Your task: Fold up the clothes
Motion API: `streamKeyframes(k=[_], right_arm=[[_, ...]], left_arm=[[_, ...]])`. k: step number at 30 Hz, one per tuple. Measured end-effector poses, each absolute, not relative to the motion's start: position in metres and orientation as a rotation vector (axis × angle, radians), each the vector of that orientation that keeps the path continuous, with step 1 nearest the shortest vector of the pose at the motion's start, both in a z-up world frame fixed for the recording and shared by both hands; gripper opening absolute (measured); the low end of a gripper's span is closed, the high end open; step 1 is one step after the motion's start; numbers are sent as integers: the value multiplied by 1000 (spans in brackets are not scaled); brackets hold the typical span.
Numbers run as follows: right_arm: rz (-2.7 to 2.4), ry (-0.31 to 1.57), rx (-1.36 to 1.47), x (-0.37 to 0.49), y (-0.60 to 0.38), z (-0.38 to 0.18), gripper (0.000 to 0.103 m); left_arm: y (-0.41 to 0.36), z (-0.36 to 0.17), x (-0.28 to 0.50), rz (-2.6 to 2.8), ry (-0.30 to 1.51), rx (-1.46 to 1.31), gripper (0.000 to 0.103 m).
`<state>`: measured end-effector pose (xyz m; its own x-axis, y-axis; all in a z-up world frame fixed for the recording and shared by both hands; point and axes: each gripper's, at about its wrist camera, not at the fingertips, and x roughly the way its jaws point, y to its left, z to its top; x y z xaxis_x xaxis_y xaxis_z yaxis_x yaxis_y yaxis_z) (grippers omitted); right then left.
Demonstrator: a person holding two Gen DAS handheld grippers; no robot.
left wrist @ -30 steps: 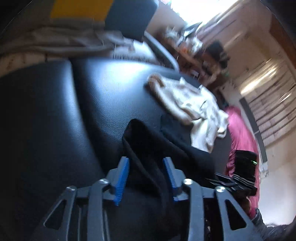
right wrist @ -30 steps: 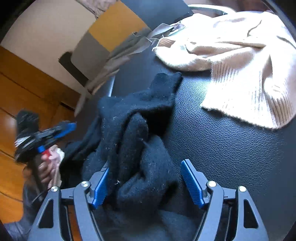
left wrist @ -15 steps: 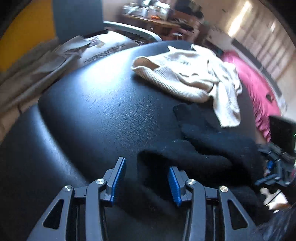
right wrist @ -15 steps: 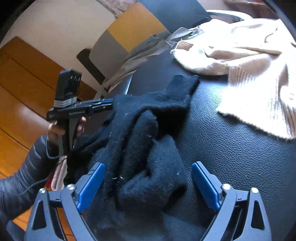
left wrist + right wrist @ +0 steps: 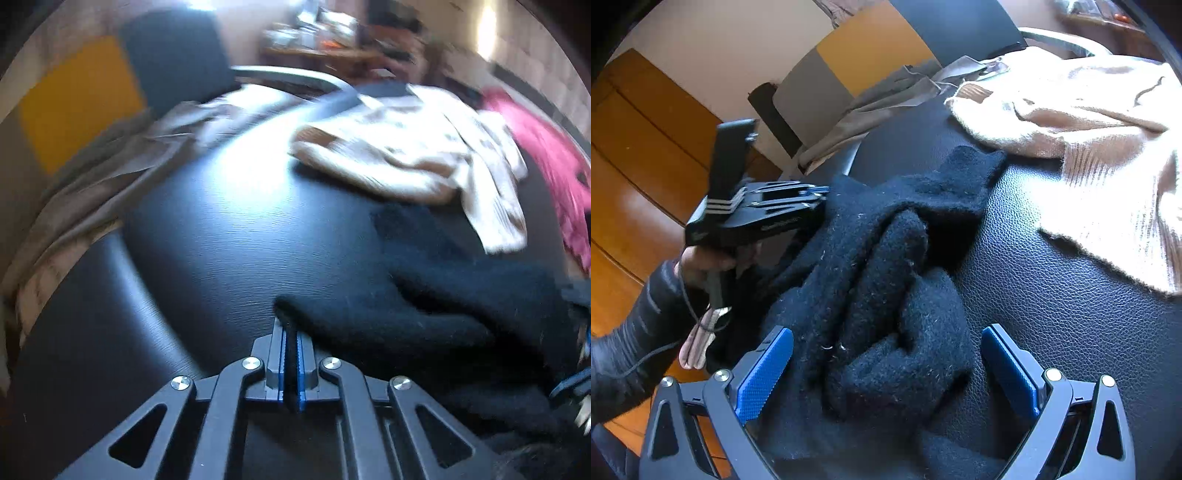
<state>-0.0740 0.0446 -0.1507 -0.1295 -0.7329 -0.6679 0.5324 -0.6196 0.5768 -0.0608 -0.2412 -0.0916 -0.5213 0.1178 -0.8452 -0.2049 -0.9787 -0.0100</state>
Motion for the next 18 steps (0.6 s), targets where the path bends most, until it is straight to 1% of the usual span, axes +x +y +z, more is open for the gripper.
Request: streamKeyframes(k=[4,6,7,12,18], right_arm=[[-1970,-204,1268,-77,43,-135,103],[-2015,-188,1239,-77,43,-123,103],[-2029,-175,1224,-76,43,-117,103],[-2039,-98,1193,-68,31,-99,103],[-2101,160,1164,-61,-13,-105,103]], left_arm=[[-311,-62,-42,2759,-277,-1374,2],[-355,-43,-19,2853,-503,-1310,2],[-371,-37,-9,2882,-583,-1281,2],[-444,2,72,3056,-896,-1035,2],[-504,37,194,3279,-1205,-742,2]])
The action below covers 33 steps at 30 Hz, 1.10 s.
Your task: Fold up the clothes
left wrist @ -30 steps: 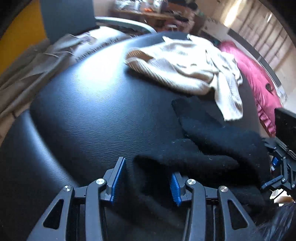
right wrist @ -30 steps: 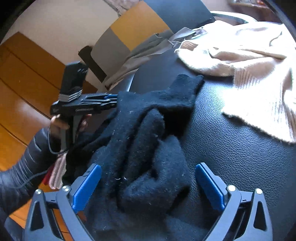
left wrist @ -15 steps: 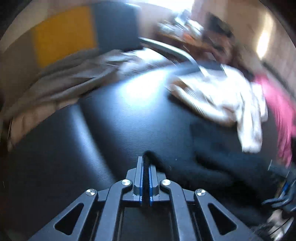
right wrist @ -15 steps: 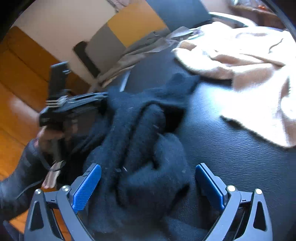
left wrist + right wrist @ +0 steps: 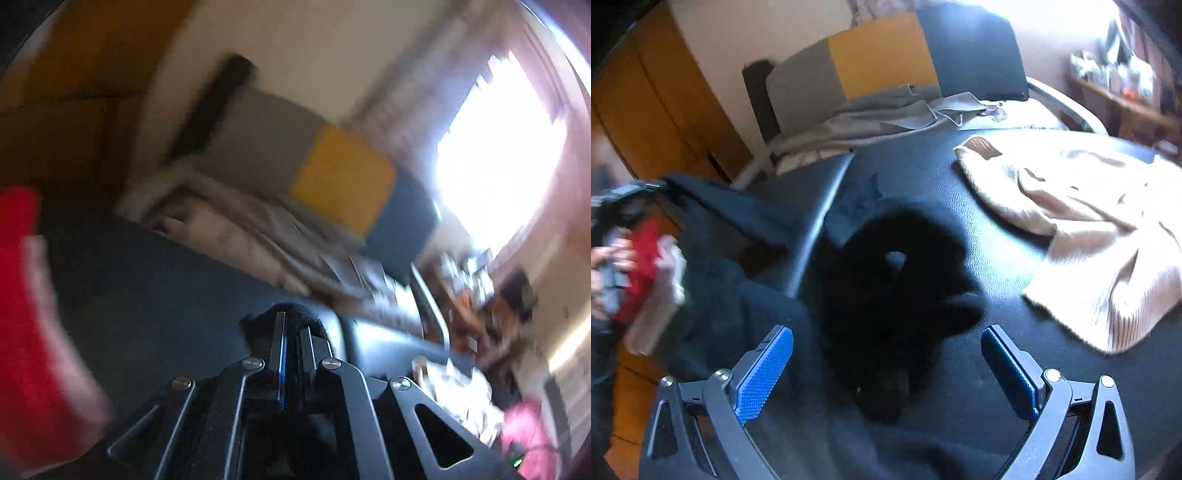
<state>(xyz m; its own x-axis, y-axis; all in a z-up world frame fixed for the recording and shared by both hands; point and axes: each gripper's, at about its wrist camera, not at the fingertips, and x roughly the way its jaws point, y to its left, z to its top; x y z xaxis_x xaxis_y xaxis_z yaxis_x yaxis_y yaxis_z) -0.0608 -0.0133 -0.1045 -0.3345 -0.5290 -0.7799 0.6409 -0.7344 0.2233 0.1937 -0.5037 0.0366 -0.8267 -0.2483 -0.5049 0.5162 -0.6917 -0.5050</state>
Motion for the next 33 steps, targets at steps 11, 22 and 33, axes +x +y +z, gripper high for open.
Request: streamKeyframes(k=[11,22,33], right_arm=[[-2116,314,1123,-33,-27,-95,103],[-1997,491,1160,-60,-87,-140,101],[-2317,324,1264,-170,2,-171,103]], left_arm=[[-534,14,315,-2197,797,647,21],[-505,-32,366,-2051,809,759,28],[-452,-88,343,-2260,1114,904,34]])
